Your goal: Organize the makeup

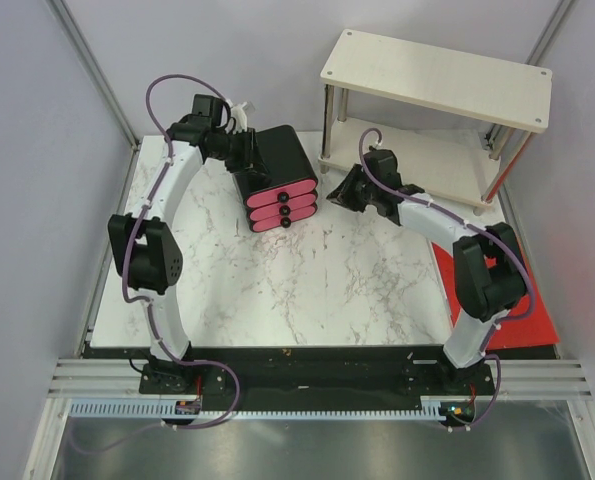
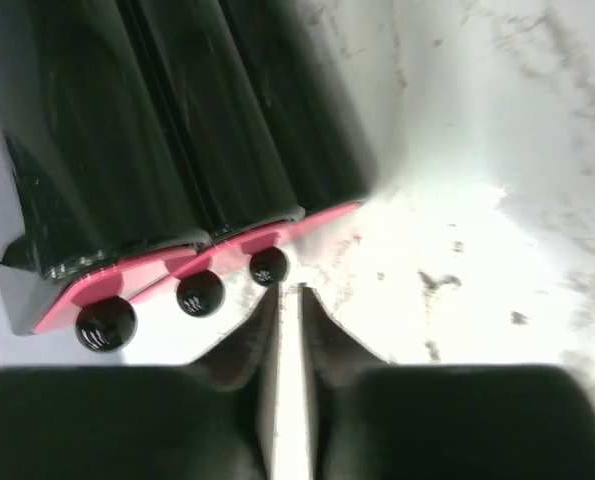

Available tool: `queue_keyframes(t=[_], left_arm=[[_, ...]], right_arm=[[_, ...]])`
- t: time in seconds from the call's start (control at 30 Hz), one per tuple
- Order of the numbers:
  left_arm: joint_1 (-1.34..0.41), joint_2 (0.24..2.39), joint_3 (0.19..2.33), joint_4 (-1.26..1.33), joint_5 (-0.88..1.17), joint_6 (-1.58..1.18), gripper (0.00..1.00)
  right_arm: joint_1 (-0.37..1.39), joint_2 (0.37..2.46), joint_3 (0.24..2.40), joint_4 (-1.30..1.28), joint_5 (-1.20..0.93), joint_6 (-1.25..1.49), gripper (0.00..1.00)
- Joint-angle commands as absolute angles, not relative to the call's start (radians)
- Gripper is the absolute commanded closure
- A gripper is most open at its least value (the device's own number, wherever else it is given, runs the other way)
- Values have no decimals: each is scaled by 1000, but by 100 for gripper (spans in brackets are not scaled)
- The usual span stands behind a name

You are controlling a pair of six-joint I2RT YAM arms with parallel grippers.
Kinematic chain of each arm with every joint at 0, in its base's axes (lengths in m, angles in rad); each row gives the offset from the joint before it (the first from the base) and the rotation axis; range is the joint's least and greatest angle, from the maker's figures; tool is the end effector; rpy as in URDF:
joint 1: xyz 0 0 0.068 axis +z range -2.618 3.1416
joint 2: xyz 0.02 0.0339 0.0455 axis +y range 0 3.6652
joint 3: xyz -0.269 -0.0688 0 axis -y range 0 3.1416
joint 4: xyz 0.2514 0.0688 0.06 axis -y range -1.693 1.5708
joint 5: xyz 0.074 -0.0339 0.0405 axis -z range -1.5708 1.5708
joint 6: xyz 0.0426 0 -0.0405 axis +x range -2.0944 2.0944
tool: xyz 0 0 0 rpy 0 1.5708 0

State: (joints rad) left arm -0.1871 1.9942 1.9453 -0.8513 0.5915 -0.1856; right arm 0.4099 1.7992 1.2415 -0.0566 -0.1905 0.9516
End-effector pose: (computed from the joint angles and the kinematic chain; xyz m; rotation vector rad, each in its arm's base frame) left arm 0.4402 -0.1075 0.3207 0.2618 2.4487 -0.8913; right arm 0.3826 0.1750 0.2266 0.5150 2.2883 0.9382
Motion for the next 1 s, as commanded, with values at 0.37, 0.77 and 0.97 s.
queue_keyframes(t=[0.37, 0.77, 0.97], left_arm=[[-181, 1767, 1838, -821, 411, -71, 47], [-179, 1649, 1690, -727, 413, -92, 29], [-179, 1625, 1674, -713, 419, -78, 1]], right_arm=[[414, 1557, 1335, -362, 133, 416, 5], [396, 1451, 1273, -383, 232, 380, 2], [396, 1430, 1232, -390, 244, 414, 2]])
